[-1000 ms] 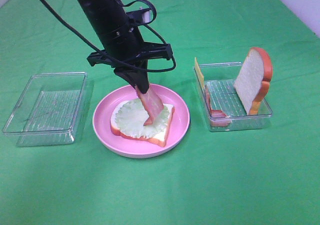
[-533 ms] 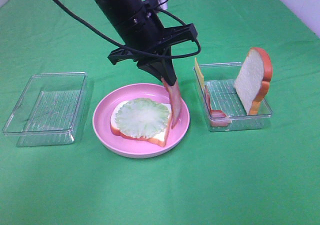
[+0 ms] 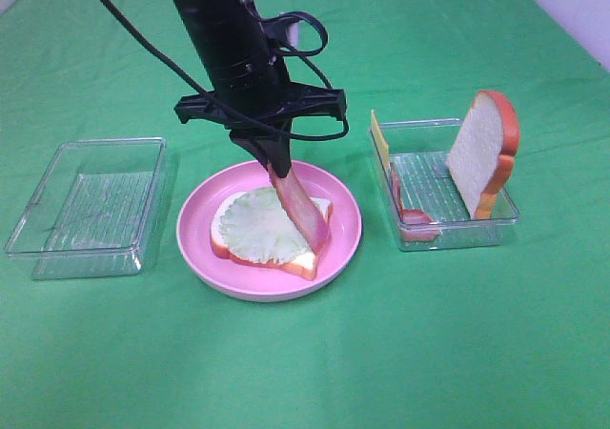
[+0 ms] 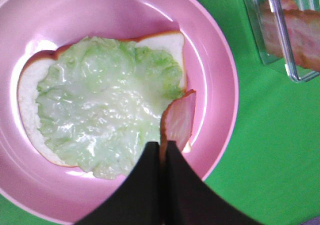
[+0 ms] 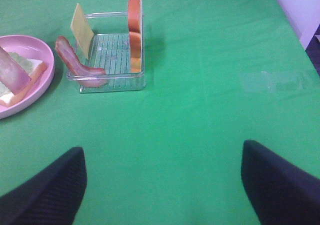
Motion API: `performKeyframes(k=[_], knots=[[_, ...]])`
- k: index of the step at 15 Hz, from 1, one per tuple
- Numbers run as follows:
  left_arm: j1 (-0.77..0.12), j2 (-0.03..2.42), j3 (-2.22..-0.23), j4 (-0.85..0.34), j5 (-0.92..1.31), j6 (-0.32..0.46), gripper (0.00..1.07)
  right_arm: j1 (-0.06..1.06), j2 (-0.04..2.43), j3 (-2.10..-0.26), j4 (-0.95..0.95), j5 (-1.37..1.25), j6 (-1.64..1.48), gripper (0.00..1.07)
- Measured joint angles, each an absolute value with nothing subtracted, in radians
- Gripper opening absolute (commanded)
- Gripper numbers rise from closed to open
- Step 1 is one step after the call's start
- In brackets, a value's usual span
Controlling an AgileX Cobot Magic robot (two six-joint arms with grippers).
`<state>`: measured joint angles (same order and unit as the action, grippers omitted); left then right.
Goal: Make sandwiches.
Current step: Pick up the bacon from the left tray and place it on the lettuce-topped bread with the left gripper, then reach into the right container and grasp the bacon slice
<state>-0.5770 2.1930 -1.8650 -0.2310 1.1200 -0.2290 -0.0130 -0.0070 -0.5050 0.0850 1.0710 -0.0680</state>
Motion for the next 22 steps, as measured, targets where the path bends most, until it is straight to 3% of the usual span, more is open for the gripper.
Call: performKeyframes(k=[9, 10, 11, 13, 16, 22], knots=[[-0.577, 2.229, -1.865, -0.058, 1.128, -0.253, 0.0, -0.013, -0.007, -0.505, 0.085, 1.071, -0.068, 0.79], [-0.577, 2.229, -1.865, -0.055, 1.129, -0.255, 0.16, -0.013, -0.007, -0.505, 0.085, 1.071, -0.068, 0.79], [-0.577, 2.229, -1.865, -0.055, 1.129, -0.256, 0.23, -0.013, -0.007, -0.505, 0.085, 1.071, -0.068, 0.79], [-0.577, 2.229, -1.865, -0.055, 1.129, -0.256, 0.57, -0.013, -0.007, -0.505, 0.085, 1.071, -0.068, 0.79], [-0.577, 2.221, -1.867, -0.054, 1.141, -0.256, 0.94, -0.013, -0.007, -0.505, 0.085, 1.071, -0.068, 0.79], [-0.577, 2.139, -1.962, -0.038, 1.208, -0.221, 0.94, -0.013, -0.007, -0.505, 0.085, 1.071, -0.068, 0.79]])
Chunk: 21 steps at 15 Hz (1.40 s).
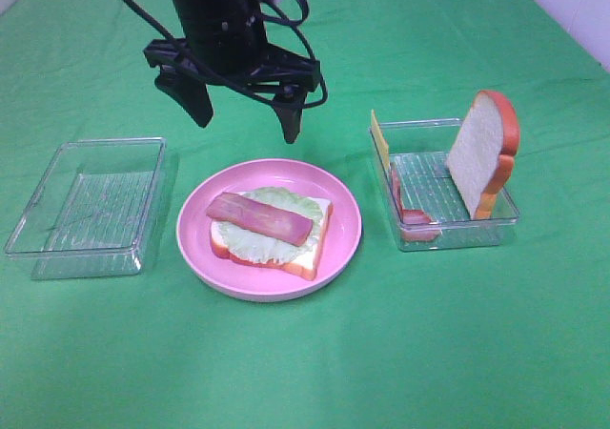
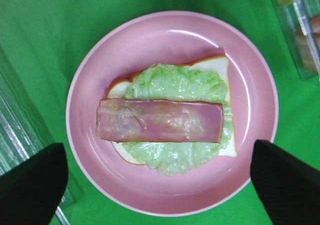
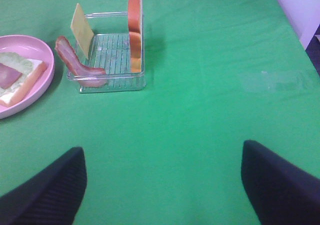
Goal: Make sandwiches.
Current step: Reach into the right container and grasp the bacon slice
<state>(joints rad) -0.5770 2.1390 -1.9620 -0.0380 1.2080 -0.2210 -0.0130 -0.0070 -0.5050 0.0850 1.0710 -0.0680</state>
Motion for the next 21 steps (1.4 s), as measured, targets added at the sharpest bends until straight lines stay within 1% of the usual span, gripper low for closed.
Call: performKeyframes(k=[3, 5, 6, 10, 12, 13, 15, 16, 19, 20, 21], knots=[[-0.577, 2.034, -1.963, -0.014, 1.21, -0.199, 0.94, -0.013, -0.007, -0.505, 0.085, 1.071, -0.068, 0.79], [-0.577, 1.909, -1.943, 0.016, 1.21, -0.147, 0.94, -0.013, -0.007, -0.505, 0.085, 1.071, -0.068, 0.79], [-0.577, 1.838, -1.915, 0.022, 1.21, -0.135, 0.94, -0.013, -0.007, -0.505, 0.085, 1.071, -0.068, 0.79], [-0.577, 1.443, -1.619, 0.054, 1.211, -0.128, 0.94, -0.013, -0.007, -0.505, 0.085, 1.071, -0.068, 0.79], [-0.577, 1.316, -1.511, 0.056, 1.212, -0.13, 0.94, -0.013, -0.007, -0.505, 0.085, 1.071, -0.068, 0.79], [-0.577, 1.177, -1.362, 0.056, 1.215, -0.152, 0.94, -0.013, -0.007, -0.505, 0.085, 1.071, -0.068, 0.79], [-0.577, 1.01, -1.183, 0.056, 1.216, -0.171, 0.94, -0.013, -0.007, -0.505, 0.085, 1.071, -0.068, 0.79], [-0.577, 0.974, -1.148, 0.056, 1.216, -0.172, 0.94, -0.013, -0.007, -0.505, 0.085, 1.071, -0.068, 0.79], [-0.577, 0.739, -0.929, 0.056, 1.217, -0.173, 0.94, -0.013, -0.007, -0.505, 0.085, 1.071, -0.068, 0.79], [-0.577, 0.563, -0.796, 0.05, 1.218, -0.173, 0.94, -0.013, -0.007, -0.505, 0.085, 1.07, -0.068, 0.78], [-0.577, 0.518, -0.768, 0.049, 1.218, -0.173, 0.94, -0.013, -0.003, -0.506, 0.085, 1.068, -0.068, 0.78]])
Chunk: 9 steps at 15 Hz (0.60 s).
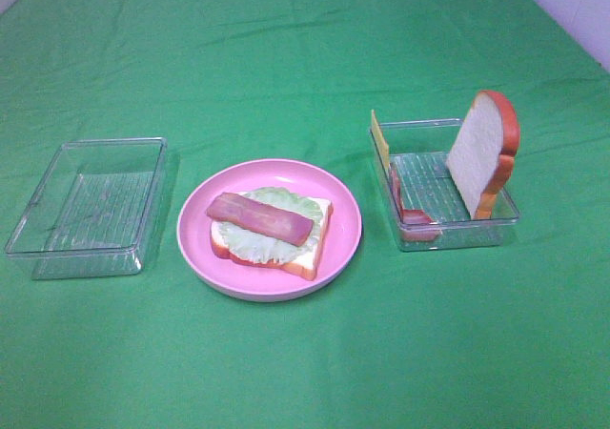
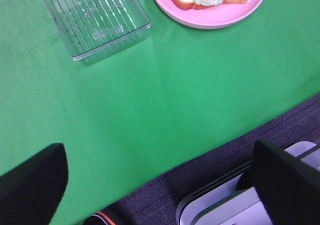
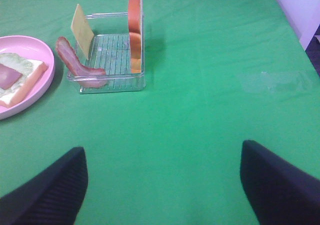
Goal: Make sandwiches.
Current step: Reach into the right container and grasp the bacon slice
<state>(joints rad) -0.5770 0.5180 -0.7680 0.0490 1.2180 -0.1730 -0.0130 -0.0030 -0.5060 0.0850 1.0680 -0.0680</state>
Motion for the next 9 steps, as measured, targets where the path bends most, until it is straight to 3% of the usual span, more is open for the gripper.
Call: performKeyframes(k=[6, 9], knots=[[-0.577, 0.125, -0.634, 0.04, 1.22, -0.166, 0.94, -0.013, 0.243, -0.525, 0.129, 0.864, -0.064, 0.76], [-0.577, -0.005, -0.59, 0.04, 1.221, -0.103, 0.94, -0.013, 0.53, -0.566, 0.207, 0.777, -0.07, 0.76]])
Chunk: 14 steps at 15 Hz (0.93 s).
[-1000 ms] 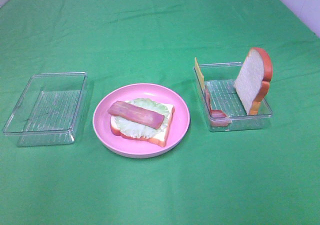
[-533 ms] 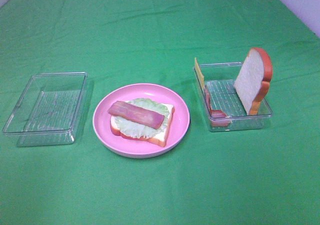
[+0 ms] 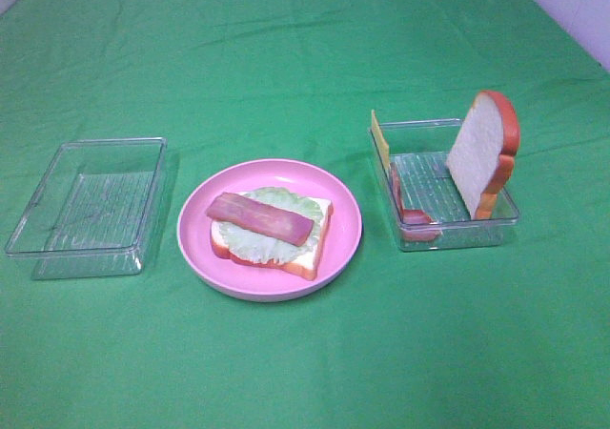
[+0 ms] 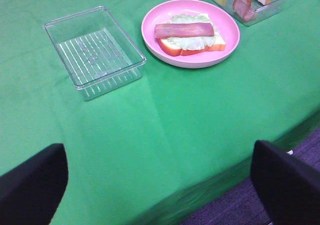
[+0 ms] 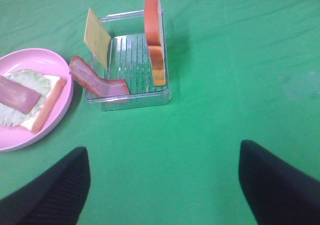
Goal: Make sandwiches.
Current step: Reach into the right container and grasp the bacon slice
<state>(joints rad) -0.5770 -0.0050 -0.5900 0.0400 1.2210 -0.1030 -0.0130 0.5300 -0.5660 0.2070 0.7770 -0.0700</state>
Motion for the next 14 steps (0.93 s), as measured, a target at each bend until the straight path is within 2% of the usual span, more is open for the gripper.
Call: performKeyframes(k=[7, 14], knots=[[-0.577, -0.005, -0.504, 0.047, 1.07, -0.087, 0.94, -0.013, 1.159, -0.935, 0.396, 0.866, -0.301, 0.76], [-0.577, -0.005, -0.5, 0.049, 1.058, -0.087, 0.93, -0.002, 1.469, -1.16, 0.454, 0.938, -0.336, 0.73]])
